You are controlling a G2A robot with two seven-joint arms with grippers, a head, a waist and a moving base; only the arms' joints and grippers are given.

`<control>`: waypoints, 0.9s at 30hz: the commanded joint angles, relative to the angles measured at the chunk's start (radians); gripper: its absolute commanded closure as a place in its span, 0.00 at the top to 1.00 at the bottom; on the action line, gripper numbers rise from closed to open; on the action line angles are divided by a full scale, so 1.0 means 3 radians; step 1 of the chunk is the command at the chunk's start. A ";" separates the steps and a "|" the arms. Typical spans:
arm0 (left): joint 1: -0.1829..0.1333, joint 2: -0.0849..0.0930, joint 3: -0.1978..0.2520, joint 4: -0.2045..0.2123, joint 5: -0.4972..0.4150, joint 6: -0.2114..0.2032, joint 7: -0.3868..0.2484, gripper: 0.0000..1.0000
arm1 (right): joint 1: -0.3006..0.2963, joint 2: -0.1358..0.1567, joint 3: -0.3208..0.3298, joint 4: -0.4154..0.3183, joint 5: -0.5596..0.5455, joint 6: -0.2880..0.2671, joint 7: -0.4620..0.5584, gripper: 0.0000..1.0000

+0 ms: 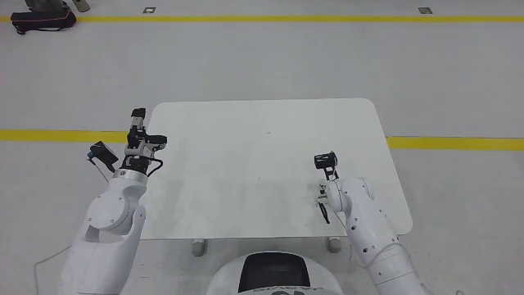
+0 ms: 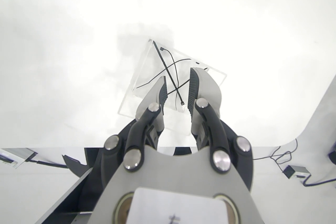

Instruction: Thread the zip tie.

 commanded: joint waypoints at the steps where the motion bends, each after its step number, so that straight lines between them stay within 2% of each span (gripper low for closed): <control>1: 0.0000 0.0000 0.0000 0.0000 0.0000 0.0000 0.0000 1.00 | 0.0025 -0.0003 -0.0012 0.0060 -0.0008 0.0017 -0.0012 0.20; 20: 0.0000 0.0000 0.0000 0.0000 0.0000 0.0000 0.0000 1.00 | 0.0198 -0.0033 -0.0121 0.0436 -0.0013 0.0125 -0.0114 0.16; 27: 0.0000 0.0000 0.0000 0.0000 0.0000 0.0000 0.0000 1.00 | 0.0228 -0.0039 -0.0135 0.0506 -0.0024 0.0172 -0.0099 0.09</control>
